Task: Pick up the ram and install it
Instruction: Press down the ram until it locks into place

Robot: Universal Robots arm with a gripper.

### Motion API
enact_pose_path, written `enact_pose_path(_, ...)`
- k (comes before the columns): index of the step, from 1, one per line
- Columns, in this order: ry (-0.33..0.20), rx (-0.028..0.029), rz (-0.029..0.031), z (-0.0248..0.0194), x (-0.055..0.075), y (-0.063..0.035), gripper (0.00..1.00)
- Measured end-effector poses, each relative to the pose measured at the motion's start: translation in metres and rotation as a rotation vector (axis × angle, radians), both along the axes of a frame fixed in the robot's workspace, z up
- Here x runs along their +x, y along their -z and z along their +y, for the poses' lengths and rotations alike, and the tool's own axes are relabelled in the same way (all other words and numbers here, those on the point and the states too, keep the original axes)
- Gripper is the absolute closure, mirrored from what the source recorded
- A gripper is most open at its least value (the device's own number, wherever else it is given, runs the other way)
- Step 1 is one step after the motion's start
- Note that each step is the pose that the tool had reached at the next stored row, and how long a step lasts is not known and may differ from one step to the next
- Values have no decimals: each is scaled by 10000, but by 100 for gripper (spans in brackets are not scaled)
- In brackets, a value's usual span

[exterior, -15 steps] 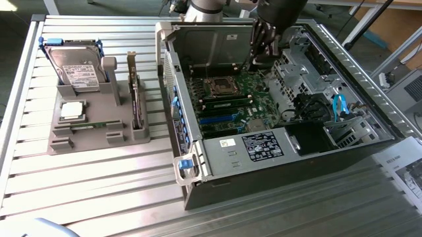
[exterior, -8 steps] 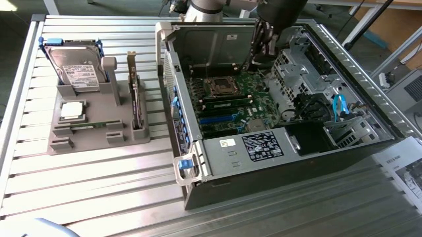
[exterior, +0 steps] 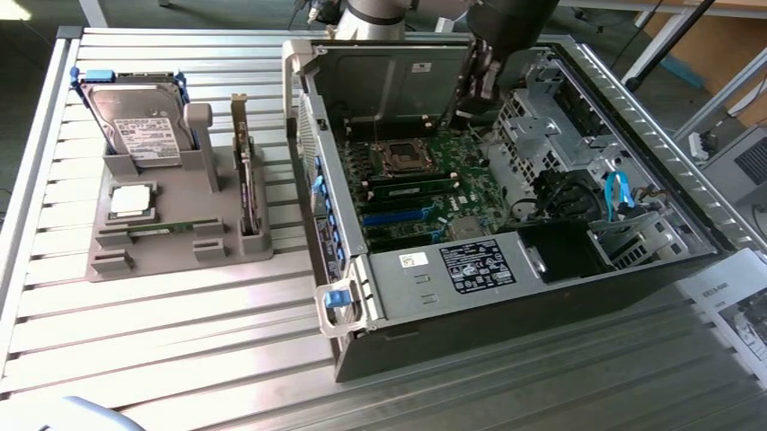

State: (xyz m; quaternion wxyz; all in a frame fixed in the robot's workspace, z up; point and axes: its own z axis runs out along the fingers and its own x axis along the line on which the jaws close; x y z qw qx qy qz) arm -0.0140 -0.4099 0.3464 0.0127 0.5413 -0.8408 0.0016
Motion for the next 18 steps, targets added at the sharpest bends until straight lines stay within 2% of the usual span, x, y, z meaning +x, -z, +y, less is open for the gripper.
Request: enact_pose_path(18, 2746, 0, 0, 0, 0, 7, 90)
